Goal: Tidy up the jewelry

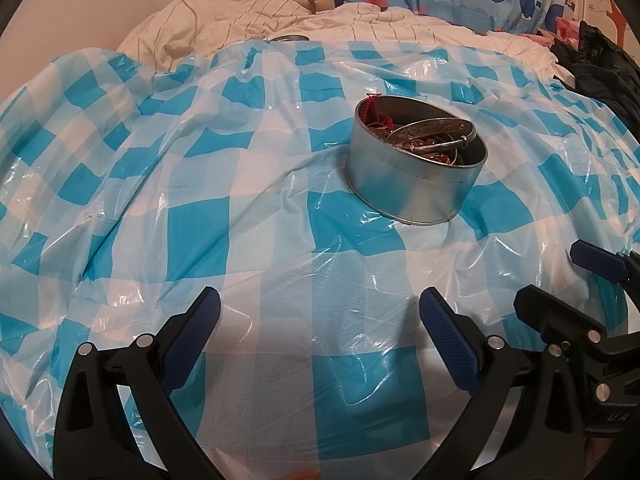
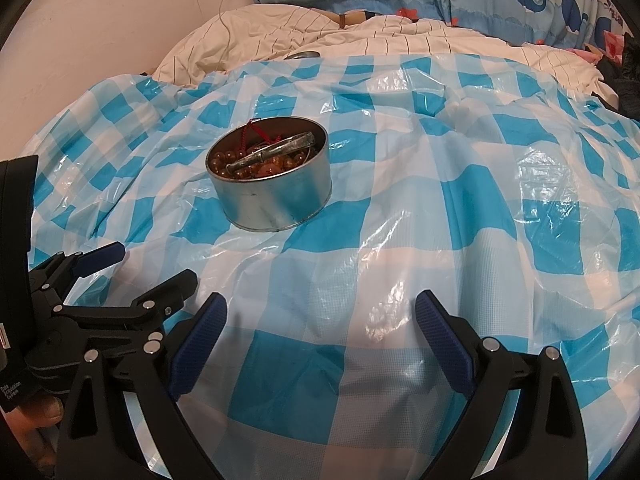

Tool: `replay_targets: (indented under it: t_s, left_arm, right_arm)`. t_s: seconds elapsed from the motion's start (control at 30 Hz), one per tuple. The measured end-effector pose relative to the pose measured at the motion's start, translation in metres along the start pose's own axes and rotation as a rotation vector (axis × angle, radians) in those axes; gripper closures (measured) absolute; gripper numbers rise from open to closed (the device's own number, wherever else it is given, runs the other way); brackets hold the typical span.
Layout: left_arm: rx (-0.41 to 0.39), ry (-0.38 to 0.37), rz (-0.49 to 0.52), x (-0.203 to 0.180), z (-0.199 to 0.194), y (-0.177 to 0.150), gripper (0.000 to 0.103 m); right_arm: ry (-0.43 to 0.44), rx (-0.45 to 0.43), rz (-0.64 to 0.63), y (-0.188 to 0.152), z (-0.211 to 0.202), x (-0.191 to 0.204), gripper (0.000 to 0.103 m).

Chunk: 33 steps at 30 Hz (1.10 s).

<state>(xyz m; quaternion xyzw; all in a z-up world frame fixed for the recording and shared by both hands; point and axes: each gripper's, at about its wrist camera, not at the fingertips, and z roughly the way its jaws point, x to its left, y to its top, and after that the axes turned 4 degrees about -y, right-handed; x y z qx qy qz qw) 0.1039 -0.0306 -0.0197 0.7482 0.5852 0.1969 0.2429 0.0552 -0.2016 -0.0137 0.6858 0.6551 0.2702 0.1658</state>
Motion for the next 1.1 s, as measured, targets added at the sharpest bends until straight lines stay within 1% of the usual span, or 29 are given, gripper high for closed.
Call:
replay_targets:
  t_s: [0.37, 0.5, 0.57, 0.63, 0.7, 0.77, 0.8, 0.87, 0.93, 1.0, 1.1]
  left_arm:
    - [0.01, 0.011, -0.002, 0.0, 0.002, 0.0, 0.007]
    - [0.039, 0.063, 0.001, 0.0, 0.006, 0.0, 0.007]
    - [0.035, 0.075, 0.007, -0.001, 0.004, 0.001, 0.007]
    - [0.006, 0.052, 0.01, -0.002, -0.001, 0.0, 0.007]
    - [-0.04, 0.059, 0.016, -0.003, -0.01, -0.002, 0.007]
    - [-0.049, 0.044, 0.015, -0.003, -0.012, 0.001, 0.007]
    - [-0.043, 0.021, 0.002, 0.0, -0.012, 0.001, 0.007]
    - [-0.021, 0.0, -0.022, 0.003, -0.009, 0.005, 0.007]
    - [0.027, -0.034, -0.063, 0.008, -0.004, 0.006, 0.007]
    - [0.054, -0.037, -0.084, 0.012, 0.002, 0.006, 0.007]
    - [0.055, -0.015, -0.088, 0.014, 0.004, 0.005, 0.007]
  right_arm:
    - [-0.001, 0.003, -0.001, 0.0, 0.001, 0.0, 0.012]
    - [-0.001, 0.004, -0.001, -0.001, 0.002, 0.0, 0.012]
    - [-0.001, 0.004, -0.001, -0.001, 0.002, 0.0, 0.012]
    - [-0.001, 0.005, -0.001, 0.0, 0.002, 0.0, 0.012]
    - [0.002, 0.001, 0.003, 0.0, 0.002, 0.0, 0.012]
    - [0.004, -0.002, 0.013, -0.001, 0.003, -0.001, 0.011]
    - [0.004, -0.003, 0.016, -0.002, 0.003, -0.001, 0.011]
    - [0.004, -0.006, 0.015, -0.002, 0.003, 0.0, 0.011]
    - [0.004, -0.007, 0.015, -0.001, 0.002, -0.002, 0.011]
    - [0.003, -0.007, 0.018, -0.002, 0.002, -0.002, 0.011]
    - [0.002, -0.007, 0.018, -0.002, 0.0, -0.003, 0.011]
